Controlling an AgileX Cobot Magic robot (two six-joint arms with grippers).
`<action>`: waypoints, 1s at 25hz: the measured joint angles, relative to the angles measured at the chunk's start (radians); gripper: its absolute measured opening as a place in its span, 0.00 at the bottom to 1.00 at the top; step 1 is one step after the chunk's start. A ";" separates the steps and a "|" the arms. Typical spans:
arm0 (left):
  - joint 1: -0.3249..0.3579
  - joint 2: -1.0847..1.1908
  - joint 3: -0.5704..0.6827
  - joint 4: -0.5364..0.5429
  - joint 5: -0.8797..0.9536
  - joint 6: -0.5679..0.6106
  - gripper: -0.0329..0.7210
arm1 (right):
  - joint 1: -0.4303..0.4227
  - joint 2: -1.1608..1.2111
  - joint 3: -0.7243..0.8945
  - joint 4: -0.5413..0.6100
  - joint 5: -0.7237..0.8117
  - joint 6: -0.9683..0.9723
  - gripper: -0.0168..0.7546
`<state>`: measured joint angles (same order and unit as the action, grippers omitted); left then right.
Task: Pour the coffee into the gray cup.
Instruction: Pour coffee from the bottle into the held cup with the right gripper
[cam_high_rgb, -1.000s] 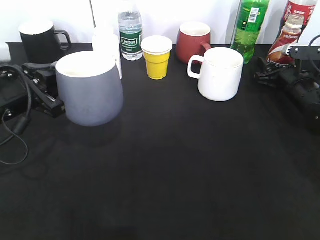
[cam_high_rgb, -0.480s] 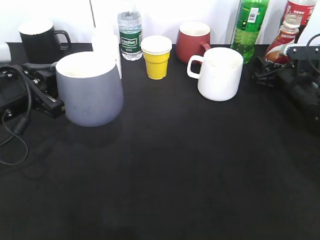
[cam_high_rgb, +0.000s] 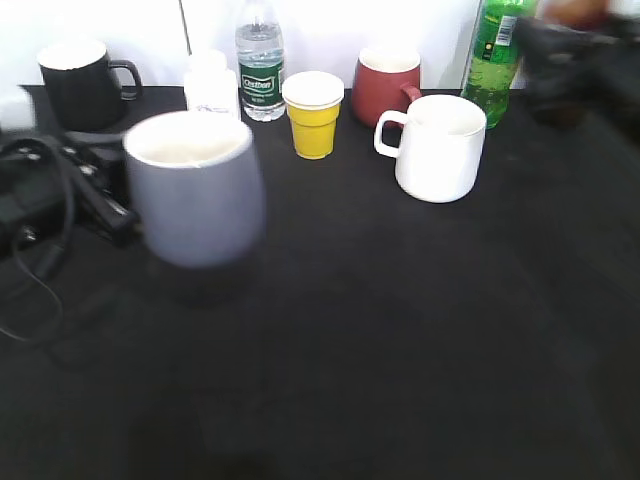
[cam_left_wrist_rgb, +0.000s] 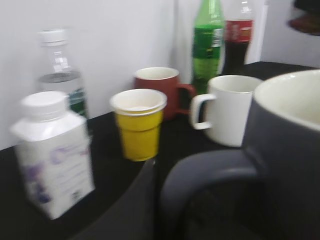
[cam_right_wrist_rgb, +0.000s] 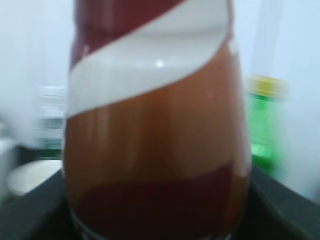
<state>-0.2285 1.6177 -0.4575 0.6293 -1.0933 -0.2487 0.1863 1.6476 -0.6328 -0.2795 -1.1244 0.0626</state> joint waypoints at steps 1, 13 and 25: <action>-0.026 0.000 0.000 0.003 0.000 0.000 0.11 | 0.062 -0.003 -0.003 -0.002 0.024 -0.001 0.71; -0.068 0.000 0.000 0.011 0.026 -0.001 0.11 | 0.356 0.116 -0.182 -0.156 0.261 -0.553 0.71; -0.068 0.000 0.000 0.082 0.040 0.084 0.11 | 0.356 0.132 -0.184 -0.113 0.209 -1.130 0.71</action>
<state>-0.2963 1.6177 -0.4575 0.7112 -1.0538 -0.1650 0.5427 1.7799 -0.8165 -0.3924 -0.9157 -1.0672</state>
